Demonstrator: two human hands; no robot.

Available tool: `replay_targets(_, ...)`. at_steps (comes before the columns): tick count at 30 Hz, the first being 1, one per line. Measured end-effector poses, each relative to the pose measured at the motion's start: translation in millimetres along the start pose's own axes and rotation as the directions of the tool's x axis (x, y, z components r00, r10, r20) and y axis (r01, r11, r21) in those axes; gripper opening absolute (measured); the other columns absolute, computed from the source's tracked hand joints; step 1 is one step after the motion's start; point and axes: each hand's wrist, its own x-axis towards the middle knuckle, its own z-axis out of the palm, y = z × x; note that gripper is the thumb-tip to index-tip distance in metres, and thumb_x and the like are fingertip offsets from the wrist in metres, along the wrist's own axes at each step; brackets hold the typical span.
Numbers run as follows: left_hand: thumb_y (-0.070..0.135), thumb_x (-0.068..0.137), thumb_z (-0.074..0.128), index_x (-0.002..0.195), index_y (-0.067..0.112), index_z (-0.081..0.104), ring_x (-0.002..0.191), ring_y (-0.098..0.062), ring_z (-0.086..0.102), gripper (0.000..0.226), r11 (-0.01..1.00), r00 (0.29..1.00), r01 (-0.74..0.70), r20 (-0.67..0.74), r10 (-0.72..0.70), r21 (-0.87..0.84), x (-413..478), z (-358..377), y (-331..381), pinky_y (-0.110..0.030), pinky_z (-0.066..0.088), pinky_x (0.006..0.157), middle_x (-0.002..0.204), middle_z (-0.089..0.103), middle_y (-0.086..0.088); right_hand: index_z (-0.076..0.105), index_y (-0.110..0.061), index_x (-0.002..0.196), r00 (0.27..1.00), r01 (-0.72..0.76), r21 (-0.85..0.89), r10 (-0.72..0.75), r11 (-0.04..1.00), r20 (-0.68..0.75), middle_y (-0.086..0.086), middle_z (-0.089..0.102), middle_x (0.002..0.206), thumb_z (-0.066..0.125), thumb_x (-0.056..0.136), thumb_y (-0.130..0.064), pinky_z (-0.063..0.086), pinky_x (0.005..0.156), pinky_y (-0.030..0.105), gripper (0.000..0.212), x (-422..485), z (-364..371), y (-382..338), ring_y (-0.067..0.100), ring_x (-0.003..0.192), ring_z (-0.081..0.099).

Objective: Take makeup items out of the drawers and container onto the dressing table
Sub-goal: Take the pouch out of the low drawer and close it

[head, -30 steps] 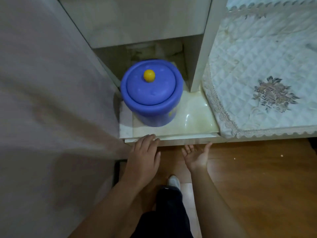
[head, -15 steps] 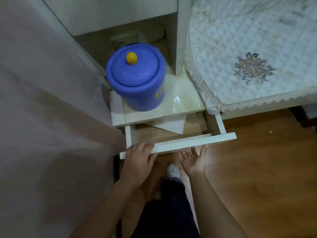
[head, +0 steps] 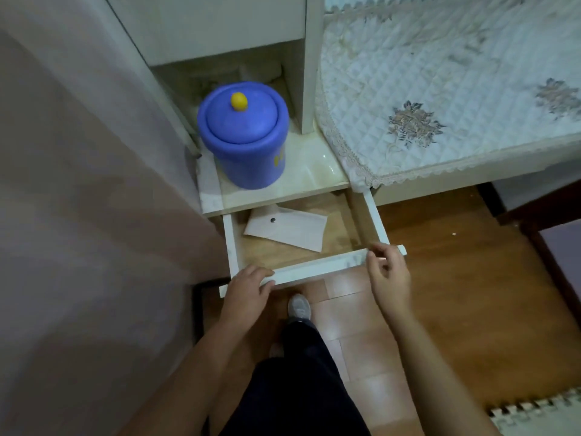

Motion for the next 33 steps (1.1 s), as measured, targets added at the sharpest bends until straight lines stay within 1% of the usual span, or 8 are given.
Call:
replay_targets(2,0.016,0.086,0.057,0.103,0.007,0.065,0.103,-0.025,0.058,0.02,1.0,1.0,0.008,0.0,-0.008,-0.024,-6,2,0,-0.035,0.045,0.089,0.108,0.065,-0.009,0.06,-0.011,0.113,0.981,0.154,-0.292,-0.112,0.944,0.157,0.005,0.062,0.115,0.049,0.09,-0.022,0.041,0.095,0.036,0.028,11,-2,-2,0.021,0.11,0.054)
replay_targets(4,0.016,0.086,0.058,0.1,0.007,0.066,0.101,-0.024,0.059,0.019,0.999,1.0,0.016,0.0,-0.016,-0.051,-13,4,1,-0.034,0.045,0.087,0.106,0.066,-0.008,0.061,-0.011,0.112,0.947,0.196,-0.512,-0.026,0.836,0.32,0.008,0.063,0.115,0.045,0.091,-0.028,0.033,0.101,0.04,0.031,16,-1,2,0.025,0.11,0.054)
replay_targets(7,0.018,0.086,0.057,0.098,0.008,0.067,0.098,-0.023,0.059,0.018,0.997,0.999,0.023,0.036,-0.021,-0.075,-25,6,1,-0.033,0.046,0.085,0.104,0.066,-0.007,0.065,-0.013,0.103,0.923,0.246,-0.643,0.027,0.726,0.383,0.006,0.065,0.109,0.04,0.091,-0.028,0.029,0.1,0.038,0.032,4,-4,11,0.024,0.105,0.054)
replay_targets(15,0.021,0.083,0.063,0.122,0.009,0.052,0.119,-0.03,0.046,0.043,0.993,0.976,0.115,-0.189,-0.106,0.038,-34,-6,-13,-0.042,0.038,0.1,0.128,0.051,-0.012,0.059,-0.009,0.115,0.896,0.195,-0.471,0.039,0.86,0.443,0.011,0.062,0.116,0.051,0.089,-0.025,0.048,0.089,0.037,0.032,18,12,-6,0.025,0.104,0.058)
replay_targets(21,0.031,0.086,0.057,0.137,0.013,0.033,0.134,-0.024,0.03,0.059,0.976,0.966,0.217,-0.149,-0.212,0.018,-12,-6,-17,-0.036,0.03,0.109,0.147,0.029,-0.009,0.041,-0.017,0.132,0.847,0.251,-0.538,0.087,0.805,0.525,0.008,0.05,0.132,0.06,0.081,-0.039,0.045,0.098,0.043,0.059,70,72,-15,0.026,0.119,0.047)
replay_targets(26,0.033,0.084,0.059,0.135,0.015,0.035,0.135,-0.021,0.029,0.059,0.975,0.963,0.222,-0.153,-0.221,-0.007,-14,-2,-26,-0.037,0.032,0.109,0.15,0.025,-0.004,0.034,-0.009,0.134,0.829,0.277,-0.63,0.151,0.726,0.538,0.015,0.042,0.135,0.053,0.082,-0.023,0.033,0.104,0.04,0.057,86,94,-4,0.031,0.124,0.037)
replay_targets(29,0.04,0.082,0.06,0.135,0.018,0.035,0.138,-0.021,0.024,0.063,0.979,0.971,0.205,-0.119,-0.206,-0.018,-19,0,-29,-0.038,0.029,0.11,0.153,0.019,0.0,0.036,-0.002,0.133,0.815,0.243,-0.651,0.213,0.719,0.539,0.015,0.041,0.134,0.067,0.077,-0.022,0.032,0.105,0.037,0.067,86,96,-1,0.031,0.125,0.037)
replay_targets(33,0.046,0.075,0.067,0.136,0.021,0.033,0.138,-0.019,0.022,0.074,0.977,0.975,0.21,-0.074,-0.211,-0.025,-27,-3,-30,-0.039,0.027,0.112,0.154,0.017,0.003,0.05,-0.008,0.119,0.801,0.24,-0.544,0.153,0.804,0.579,0.015,0.056,0.121,0.059,0.082,-0.016,0.044,0.08,0.034,0.04,80,85,-10,0.03,0.104,0.054)
